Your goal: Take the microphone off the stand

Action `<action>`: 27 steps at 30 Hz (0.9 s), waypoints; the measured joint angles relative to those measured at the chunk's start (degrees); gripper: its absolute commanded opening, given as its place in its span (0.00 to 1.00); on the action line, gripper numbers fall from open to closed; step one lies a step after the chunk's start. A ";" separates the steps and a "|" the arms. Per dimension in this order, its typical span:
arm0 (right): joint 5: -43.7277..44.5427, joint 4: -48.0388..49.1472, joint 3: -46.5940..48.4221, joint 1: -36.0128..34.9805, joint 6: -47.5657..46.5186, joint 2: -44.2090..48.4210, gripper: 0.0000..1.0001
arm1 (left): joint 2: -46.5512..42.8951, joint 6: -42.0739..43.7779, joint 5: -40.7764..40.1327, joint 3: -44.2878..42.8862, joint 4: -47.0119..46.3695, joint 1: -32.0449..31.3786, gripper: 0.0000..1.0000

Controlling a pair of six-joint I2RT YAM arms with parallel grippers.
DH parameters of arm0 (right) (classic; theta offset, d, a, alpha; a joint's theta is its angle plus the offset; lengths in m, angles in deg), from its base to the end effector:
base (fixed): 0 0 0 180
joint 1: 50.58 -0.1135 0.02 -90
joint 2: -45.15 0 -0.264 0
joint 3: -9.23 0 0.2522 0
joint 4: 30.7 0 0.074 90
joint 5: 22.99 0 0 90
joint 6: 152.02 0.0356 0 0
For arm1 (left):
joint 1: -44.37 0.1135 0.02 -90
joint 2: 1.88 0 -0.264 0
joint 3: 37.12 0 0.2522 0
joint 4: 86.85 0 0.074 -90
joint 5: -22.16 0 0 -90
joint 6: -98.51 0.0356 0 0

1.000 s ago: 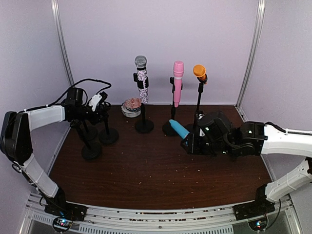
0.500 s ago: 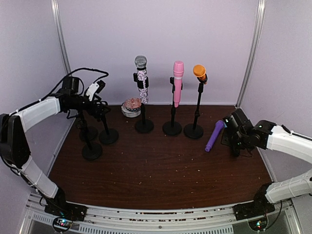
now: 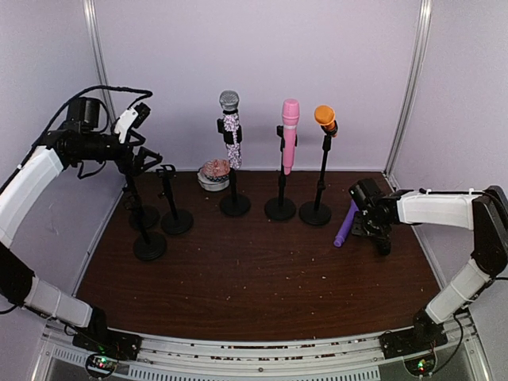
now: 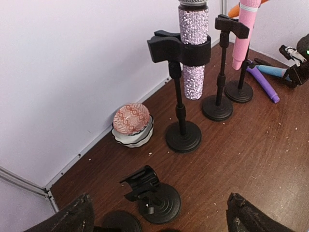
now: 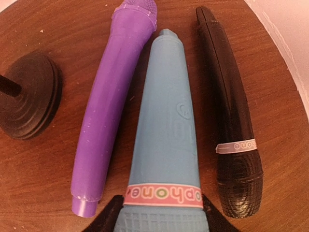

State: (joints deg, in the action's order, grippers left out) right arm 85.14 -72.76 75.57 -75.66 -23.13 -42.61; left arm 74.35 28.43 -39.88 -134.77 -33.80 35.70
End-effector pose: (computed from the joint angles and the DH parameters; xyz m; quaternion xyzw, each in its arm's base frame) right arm 0.2697 0.1140 0.1887 0.1514 0.9499 -0.0101 0.2734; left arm 0.2760 -0.0590 0.4067 0.3233 0.7919 -0.1635 0.4916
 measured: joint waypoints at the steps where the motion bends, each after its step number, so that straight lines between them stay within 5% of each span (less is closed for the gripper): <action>1: -0.48 0.28 0.15 0.15 -0.11 -0.02 0.63 | -0.79 -0.50 -0.59 0.00 0.28 0.00 0.98; 6: -2.40 1.22 1.27 0.72 -1.09 -0.02 0.78 | -4.22 -1.51 -4.24 -0.02 2.08 0.00 0.98; 17: -4.52 0.20 2.36 0.28 -2.23 11.39 0.79 | -6.21 -0.85 -6.34 -3.98 13.94 0.24 0.98; 27: -4.59 -1.14 6.67 -6.56 -5.84 17.51 0.92 | -13.42 0.63 -6.27 -2.51 21.81 4.72 0.98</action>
State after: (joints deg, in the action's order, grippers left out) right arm 80.55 -73.89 82.23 -82.22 -28.97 -25.10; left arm 60.93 29.06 -46.15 -137.29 -11.99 40.43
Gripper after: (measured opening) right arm 0.903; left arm 0.978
